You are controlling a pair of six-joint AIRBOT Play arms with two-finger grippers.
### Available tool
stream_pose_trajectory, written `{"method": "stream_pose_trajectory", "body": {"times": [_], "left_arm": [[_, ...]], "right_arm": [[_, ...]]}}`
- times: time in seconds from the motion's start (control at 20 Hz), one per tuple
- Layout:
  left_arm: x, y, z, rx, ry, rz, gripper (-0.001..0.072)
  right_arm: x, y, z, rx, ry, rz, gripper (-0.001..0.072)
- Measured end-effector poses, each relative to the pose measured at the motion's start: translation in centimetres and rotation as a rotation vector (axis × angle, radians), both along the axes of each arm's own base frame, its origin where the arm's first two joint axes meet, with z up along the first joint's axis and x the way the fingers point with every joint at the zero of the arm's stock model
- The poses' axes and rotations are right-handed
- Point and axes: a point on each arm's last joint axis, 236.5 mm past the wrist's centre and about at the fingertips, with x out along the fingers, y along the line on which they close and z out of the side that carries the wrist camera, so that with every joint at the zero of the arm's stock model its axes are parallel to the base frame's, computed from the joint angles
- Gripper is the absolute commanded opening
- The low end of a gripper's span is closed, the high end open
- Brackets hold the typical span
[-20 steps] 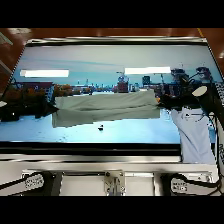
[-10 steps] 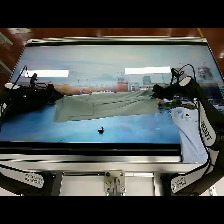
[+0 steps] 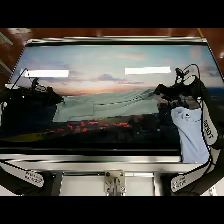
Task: Fold the shirts.
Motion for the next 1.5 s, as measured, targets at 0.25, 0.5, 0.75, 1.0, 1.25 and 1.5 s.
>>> {"method": "stream_pose_trajectory", "body": {"times": [0.25, 0.5, 0.75, 1.0, 1.25, 1.5], "left_arm": [[-0.4, -0.3, 1.5, -0.016, -0.007, -0.029, 0.0225], [-0.5, -1.5, 2.6, -0.020, -0.027, -0.058, 0.0225], [-0.4, -2.7, 3.8, -0.034, -0.052, -0.075, 0.0188], [0.2, -5.9, 4.9, -0.068, -0.098, -0.113, 0.0056], [0.6, -14.9, 4.7, -0.043, -0.177, -0.225, 0.0040], [-0.2, -27.7, 4.5, -0.042, -0.274, -0.263, 0.0039]], "right_arm": [[-0.5, -0.4, -1.0, 0.111, 0.054, -0.062, 0.0672], [-0.7, 2.7, -3.0, 0.213, 0.109, -0.065, 0.0662], [-1.8, 4.6, -4.3, 0.233, 0.165, -0.028, 0.0067], [-2.0, 4.7, 0.7, 0.203, 0.058, 0.105, 0.0066], [-2.7, 5.2, 11.9, 0.150, -0.153, 0.199, 0.0066], [-6.8, 7.4, 21.8, 0.154, -0.269, 0.228, 0.0066]]}}
